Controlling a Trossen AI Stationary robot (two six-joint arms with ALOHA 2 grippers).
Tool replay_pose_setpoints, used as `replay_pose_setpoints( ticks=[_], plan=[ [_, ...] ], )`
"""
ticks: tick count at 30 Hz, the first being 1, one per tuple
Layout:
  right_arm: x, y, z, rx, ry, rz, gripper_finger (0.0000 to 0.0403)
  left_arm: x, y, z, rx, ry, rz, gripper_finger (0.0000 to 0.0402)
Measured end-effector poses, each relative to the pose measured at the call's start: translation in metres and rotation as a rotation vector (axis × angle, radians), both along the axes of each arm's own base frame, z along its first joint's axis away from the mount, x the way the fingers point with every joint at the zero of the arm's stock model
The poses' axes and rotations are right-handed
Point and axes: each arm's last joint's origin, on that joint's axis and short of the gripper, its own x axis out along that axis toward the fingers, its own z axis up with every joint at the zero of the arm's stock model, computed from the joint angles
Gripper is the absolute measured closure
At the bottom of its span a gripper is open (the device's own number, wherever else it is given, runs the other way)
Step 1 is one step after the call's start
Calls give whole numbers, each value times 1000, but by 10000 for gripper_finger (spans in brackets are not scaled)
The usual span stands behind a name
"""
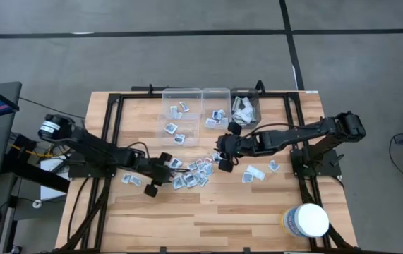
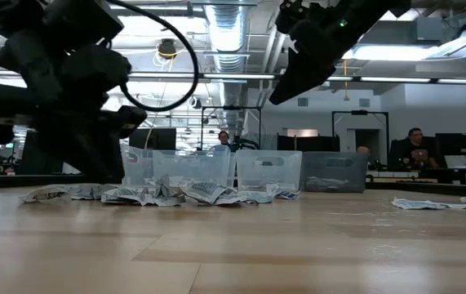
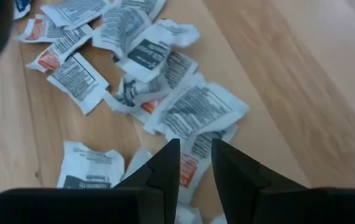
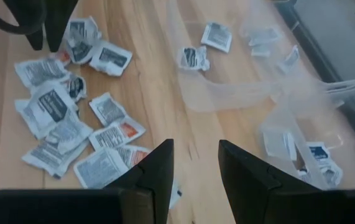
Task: Pick & Place First Aid Supplies
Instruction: Put the ointment pack into the top left transparent bin
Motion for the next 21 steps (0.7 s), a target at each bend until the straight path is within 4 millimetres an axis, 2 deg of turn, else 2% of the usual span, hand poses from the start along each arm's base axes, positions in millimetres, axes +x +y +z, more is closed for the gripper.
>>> replay_pose_setpoints(
  ticks=[16,21],
  plan=[
    [-1,-1,-1,-4,21,-3,282,10,0,-21,-36,102,26,310],
    [-1,-1,-1,2,17,-10,282,9,0,-22,-40,113,19,344]
  ],
)
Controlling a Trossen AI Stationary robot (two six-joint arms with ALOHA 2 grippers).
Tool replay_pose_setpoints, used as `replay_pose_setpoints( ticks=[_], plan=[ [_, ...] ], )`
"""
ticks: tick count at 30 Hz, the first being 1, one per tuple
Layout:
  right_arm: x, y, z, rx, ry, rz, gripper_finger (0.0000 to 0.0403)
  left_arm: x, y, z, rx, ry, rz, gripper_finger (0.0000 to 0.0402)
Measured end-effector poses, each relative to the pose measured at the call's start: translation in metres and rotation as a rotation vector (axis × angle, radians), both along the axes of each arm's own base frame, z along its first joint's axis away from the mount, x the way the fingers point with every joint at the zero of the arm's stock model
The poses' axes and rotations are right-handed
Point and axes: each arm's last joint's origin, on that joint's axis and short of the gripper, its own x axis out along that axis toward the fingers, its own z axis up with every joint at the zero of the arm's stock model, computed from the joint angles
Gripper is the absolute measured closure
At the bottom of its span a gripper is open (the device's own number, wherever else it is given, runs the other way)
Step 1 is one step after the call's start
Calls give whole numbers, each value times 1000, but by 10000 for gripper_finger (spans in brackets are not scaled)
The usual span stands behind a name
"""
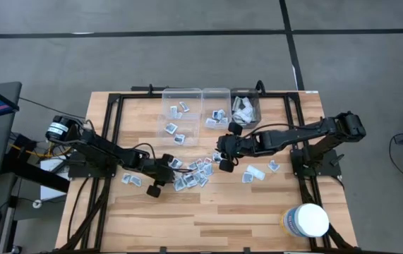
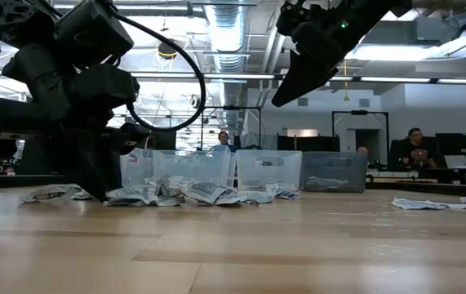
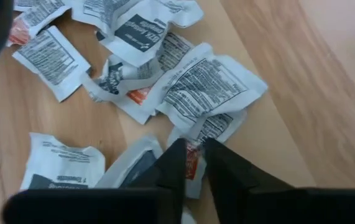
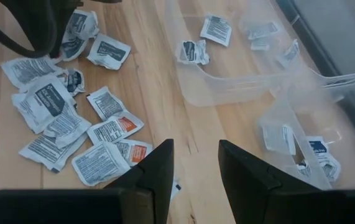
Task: Pick & Place First Aid Supplies
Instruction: Put the ointment pack into the top left transparent bin
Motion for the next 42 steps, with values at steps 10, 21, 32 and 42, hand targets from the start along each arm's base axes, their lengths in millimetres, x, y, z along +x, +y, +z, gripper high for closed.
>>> replay_pose_setpoints(
  ticks=[10,21,32,42],
  plan=[
    [0,0,0,4,-1,-4,282,-8,2,13,15,-42,27,394],
    [0,0,0,-61,34,63,282,-15,5,47,-111,-203,133,394],
    [1,-17,1,-80,32,27,282,-7,9,91,-377,-603,405,391],
    [10,-24,11,-112,-91,30,282,-7,53,119,-150,-986,973,388]
  ],
)
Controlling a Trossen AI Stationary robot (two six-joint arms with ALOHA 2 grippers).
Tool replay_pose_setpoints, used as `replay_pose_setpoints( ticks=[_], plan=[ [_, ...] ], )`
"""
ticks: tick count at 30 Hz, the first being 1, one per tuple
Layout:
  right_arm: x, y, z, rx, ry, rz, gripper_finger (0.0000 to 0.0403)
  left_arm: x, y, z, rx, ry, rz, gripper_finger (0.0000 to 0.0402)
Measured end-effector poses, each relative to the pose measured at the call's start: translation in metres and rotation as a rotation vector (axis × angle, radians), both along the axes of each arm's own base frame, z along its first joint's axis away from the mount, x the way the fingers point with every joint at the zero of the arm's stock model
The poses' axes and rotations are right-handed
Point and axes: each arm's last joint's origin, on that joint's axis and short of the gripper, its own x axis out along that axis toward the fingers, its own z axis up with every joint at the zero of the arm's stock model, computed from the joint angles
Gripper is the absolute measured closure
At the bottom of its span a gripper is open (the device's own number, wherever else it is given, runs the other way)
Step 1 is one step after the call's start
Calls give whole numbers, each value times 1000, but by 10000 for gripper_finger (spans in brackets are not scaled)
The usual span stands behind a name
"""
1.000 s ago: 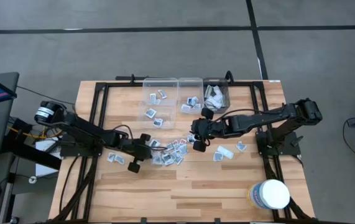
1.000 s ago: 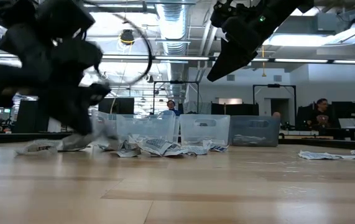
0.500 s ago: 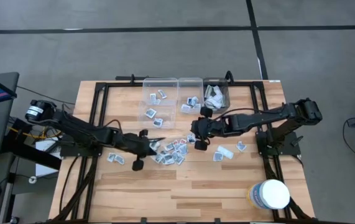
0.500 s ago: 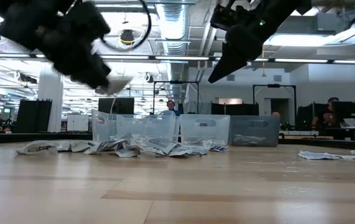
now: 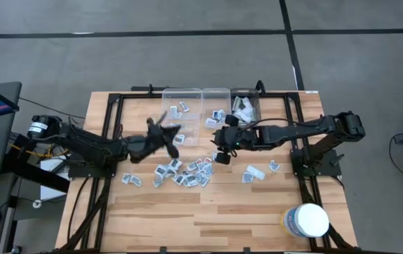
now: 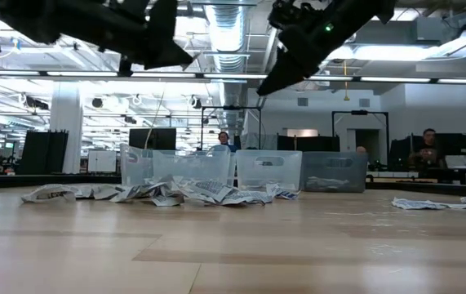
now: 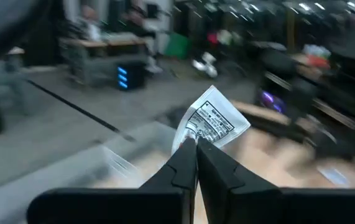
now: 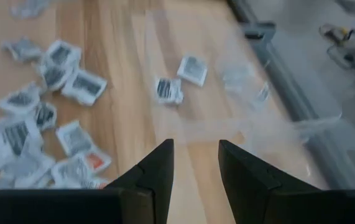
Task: Pick & Place First Aid Supplies
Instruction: Put the ointment pack into the top left transparent bin
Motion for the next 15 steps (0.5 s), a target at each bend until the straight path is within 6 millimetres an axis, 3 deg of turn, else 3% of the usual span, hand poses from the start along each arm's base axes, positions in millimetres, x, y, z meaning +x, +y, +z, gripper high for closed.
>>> replay_pose_setpoints(
  ticks=[4,10,15],
  plan=[
    [5,-12,8,-1,-97,-37,282,-2,28,9,29,-74,104,385],
    [5,-38,11,18,-152,-133,282,-5,71,8,170,16,92,390],
    [2,-54,10,96,-182,-242,282,-20,119,1,198,100,73,390]
  ],
)
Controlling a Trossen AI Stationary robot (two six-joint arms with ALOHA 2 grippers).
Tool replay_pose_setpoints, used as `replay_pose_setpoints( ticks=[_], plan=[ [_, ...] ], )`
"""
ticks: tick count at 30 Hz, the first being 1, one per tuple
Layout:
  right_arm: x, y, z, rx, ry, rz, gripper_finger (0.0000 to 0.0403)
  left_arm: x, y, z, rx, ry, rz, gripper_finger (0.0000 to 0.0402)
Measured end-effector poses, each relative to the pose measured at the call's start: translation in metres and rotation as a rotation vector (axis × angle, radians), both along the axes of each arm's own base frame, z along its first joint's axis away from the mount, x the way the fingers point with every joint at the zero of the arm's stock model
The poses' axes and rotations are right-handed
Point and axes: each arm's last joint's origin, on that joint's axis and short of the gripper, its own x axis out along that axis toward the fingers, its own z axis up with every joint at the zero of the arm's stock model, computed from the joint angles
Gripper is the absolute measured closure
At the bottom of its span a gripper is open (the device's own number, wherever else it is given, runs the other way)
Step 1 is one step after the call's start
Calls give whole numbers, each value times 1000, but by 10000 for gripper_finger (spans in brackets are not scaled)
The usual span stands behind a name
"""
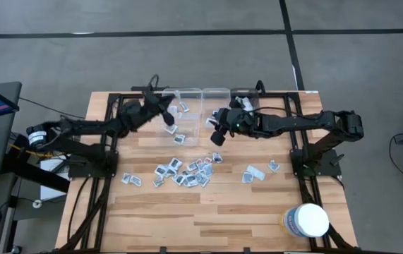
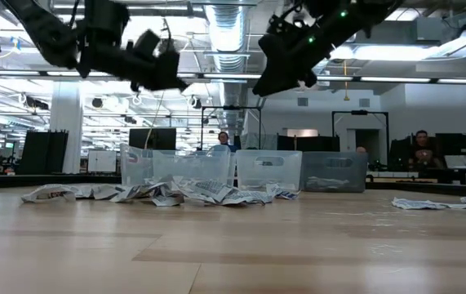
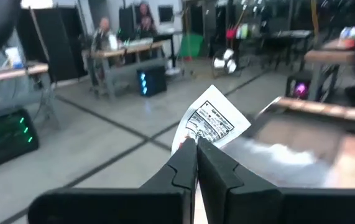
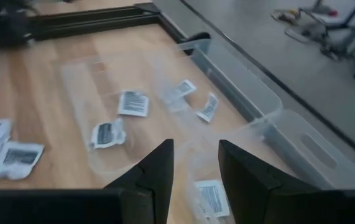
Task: Pick & Place First Aid Supplies
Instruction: Put the ointment pack into the top left transparent bin
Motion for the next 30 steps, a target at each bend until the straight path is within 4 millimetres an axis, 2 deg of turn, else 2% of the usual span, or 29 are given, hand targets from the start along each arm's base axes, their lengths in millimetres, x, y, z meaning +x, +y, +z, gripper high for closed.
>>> replay_pose_setpoints(
  ticks=[3,6,13,23,30],
  plan=[
    [-2,-8,-1,33,-15,-59,282,-11,29,-9,-20,47,-21,390],
    [-4,-16,-1,38,-19,-90,282,-17,51,-17,-72,65,-118,391],
    [-6,-26,-1,66,-40,-143,282,-8,84,-29,-136,110,-182,383],
    [-5,-22,-1,88,-51,-142,282,8,98,-23,-79,144,-243,340],
    [-5,-18,-2,93,-48,-124,282,9,92,-18,-74,138,-259,328]
  ],
)
